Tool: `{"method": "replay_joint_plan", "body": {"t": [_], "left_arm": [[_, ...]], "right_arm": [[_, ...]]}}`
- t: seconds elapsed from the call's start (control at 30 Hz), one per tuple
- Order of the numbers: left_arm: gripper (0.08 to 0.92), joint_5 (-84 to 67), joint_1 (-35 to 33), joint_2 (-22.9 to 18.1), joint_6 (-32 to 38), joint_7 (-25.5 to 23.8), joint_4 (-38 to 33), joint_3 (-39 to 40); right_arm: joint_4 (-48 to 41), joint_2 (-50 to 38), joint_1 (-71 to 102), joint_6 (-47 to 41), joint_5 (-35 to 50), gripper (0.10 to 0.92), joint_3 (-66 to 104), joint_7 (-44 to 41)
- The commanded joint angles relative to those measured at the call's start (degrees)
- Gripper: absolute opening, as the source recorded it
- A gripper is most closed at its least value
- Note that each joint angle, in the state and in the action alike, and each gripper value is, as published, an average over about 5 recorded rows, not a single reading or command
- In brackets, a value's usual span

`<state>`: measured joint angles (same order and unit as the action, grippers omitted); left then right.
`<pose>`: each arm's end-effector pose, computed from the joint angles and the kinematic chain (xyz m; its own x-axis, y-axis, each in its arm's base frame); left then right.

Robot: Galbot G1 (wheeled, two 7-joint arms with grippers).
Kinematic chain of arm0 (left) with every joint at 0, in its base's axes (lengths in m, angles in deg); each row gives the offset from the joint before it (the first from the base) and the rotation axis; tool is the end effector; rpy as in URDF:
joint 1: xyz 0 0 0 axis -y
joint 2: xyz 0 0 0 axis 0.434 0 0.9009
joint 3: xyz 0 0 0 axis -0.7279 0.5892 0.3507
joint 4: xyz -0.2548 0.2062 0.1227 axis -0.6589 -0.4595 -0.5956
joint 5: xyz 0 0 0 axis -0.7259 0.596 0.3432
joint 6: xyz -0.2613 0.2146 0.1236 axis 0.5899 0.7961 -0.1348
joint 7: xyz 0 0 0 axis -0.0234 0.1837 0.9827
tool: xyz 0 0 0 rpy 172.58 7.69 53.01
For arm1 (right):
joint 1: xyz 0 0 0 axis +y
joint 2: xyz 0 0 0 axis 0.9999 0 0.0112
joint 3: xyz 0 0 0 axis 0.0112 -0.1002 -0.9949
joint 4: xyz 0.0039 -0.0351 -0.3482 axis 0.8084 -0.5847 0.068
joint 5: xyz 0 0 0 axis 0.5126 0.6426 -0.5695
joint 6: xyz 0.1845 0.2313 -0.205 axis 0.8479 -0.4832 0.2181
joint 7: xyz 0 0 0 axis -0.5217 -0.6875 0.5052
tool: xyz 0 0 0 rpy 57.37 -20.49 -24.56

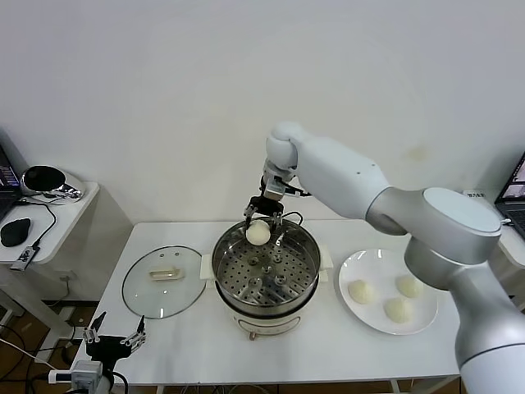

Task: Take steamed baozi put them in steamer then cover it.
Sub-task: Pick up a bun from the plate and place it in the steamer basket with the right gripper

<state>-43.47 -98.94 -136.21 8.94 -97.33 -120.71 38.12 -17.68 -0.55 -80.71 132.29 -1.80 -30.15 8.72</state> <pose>0.1562 0.1140 -0.2970 -0.9140 -0.1548 0.3751 -0.0412 0.9549 0.2939 0.6372 0.1693 -0.0722 -0.0285 -0.2334 0.9720 -0.1325 -0.9629 -0.2351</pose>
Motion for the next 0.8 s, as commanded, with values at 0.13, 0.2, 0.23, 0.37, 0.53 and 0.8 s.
{"method": "replay_joint_plan", "body": {"t": [0.13,0.2,0.23,0.37,0.53,0.8], "left_arm": [[0.823,0.1,0.22,0.31,0.0,0.0,1.07,0.02],[0.823,0.16,0.34,0.26,0.0,-0.01,1.27,0.1],[0.823,0.19,0.39,0.21,-0.01,-0.02,1.35,0.16],[0.823,0.24,0.46,0.07,-0.01,-0.02,1.49,0.35],[0.823,0.25,0.51,-0.04,0.0,0.02,1.7,0.46],[0.823,0.23,0.43,-0.05,0.04,0.07,1.88,0.52]], "right_arm": [[-2.28,0.97,2.61,0.73,-5.63,0.568,1.05,1.82],[-2.79,1.17,2.87,0.73,-5.38,0.553,1.14,1.83],[-3.0,1.28,3.02,0.73,-5.26,0.55,1.15,1.83],[-3.36,1.54,3.45,0.73,-5.13,0.549,1.22,1.89],[-3.41,1.66,3.4,0.71,-4.77,0.55,1.12,1.88],[-4.05,1.31,3.11,0.66,-1.22,0.694,-0.23,1.9]]}}
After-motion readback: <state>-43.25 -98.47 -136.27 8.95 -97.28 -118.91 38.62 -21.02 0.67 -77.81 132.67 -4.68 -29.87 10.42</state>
